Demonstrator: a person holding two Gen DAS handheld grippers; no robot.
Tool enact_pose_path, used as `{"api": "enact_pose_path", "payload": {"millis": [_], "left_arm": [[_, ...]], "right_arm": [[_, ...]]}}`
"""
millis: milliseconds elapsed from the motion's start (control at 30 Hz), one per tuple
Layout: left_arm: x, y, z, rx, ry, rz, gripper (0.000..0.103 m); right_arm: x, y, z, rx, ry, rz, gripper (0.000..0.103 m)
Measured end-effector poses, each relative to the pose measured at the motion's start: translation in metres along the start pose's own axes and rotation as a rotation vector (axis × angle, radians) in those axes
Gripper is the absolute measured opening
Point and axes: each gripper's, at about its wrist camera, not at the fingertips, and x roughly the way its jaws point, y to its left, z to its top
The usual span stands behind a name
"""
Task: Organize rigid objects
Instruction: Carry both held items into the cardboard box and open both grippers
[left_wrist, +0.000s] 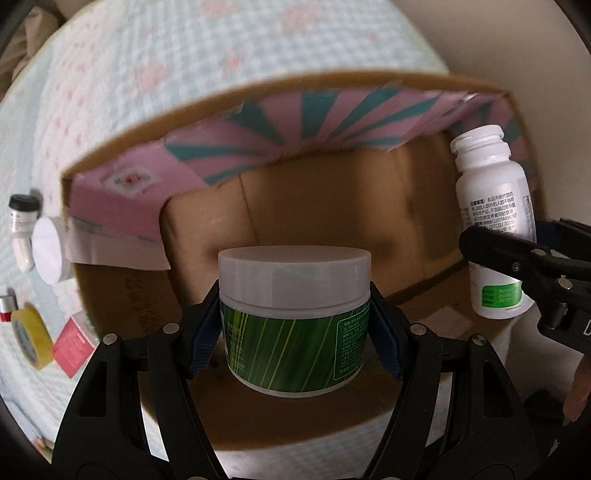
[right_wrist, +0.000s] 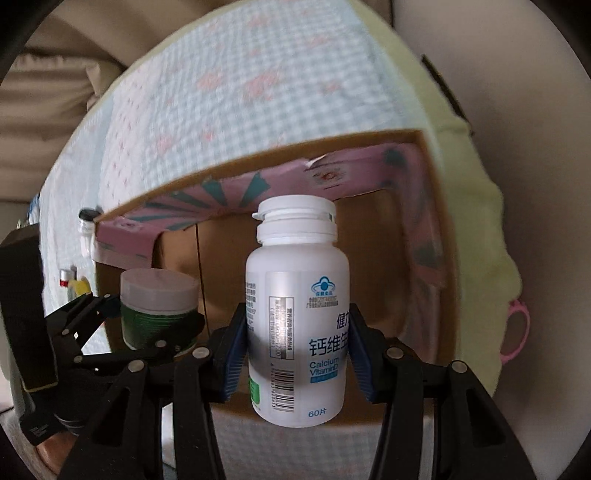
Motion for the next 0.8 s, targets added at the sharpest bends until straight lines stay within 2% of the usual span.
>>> {"api": "enact_pose_path", "payload": {"millis": [200, 300, 333, 367, 400, 433, 467, 500, 533, 800], "left_arm": [[0.008, 0.001, -0.001, 0.022, 0.023, 0.03, 0.068], [0.004, -0.003, 0.001, 0.053, 0.009, 0.047, 0.068], [0.002, -0.006, 0.002, 0.074, -0.001, 0.074, 0.068], [-0.001, -0.008, 0.002, 0.091, -0.008, 0.087, 0.075], [-0.004, -0.01, 0.001, 0.104, -0.018, 0.091, 0.103], [-0.01, -0.011, 0.0, 0.117, -0.034, 0.091, 0.103], [-0.016, -0.012, -0.003, 0.127, -0.048, 0.086, 0.103], [-0.018, -0.012, -0.006, 0.133, -0.051, 0.08, 0.103], [-0.019, -0.011, -0.01, 0.136, -0.047, 0.081, 0.103], [-0.015, 0.006, -0.038, 0.092, -0.045, 0.072, 0.103]], "right_arm": [[0.027, -0.002, 0.001, -0.009, 0.061, -0.002, 0.046], [0.029, -0.002, 0.003, -0.016, 0.064, -0.001, 0.046], [0.028, 0.0, 0.004, -0.027, 0.053, -0.007, 0.046], [0.026, 0.0, 0.006, -0.031, 0.04, -0.012, 0.046], [0.025, 0.0, 0.007, -0.03, 0.029, -0.02, 0.046], [0.023, -0.001, 0.009, -0.026, 0.023, -0.027, 0.054], [0.023, -0.002, 0.01, -0.025, 0.025, -0.026, 0.081], [0.023, -0.003, 0.01, -0.022, 0.045, -0.025, 0.098], [0.024, -0.005, 0.01, -0.022, 0.072, -0.025, 0.103], [0.008, -0.015, -0.002, -0.018, 0.029, -0.014, 0.103]]}}
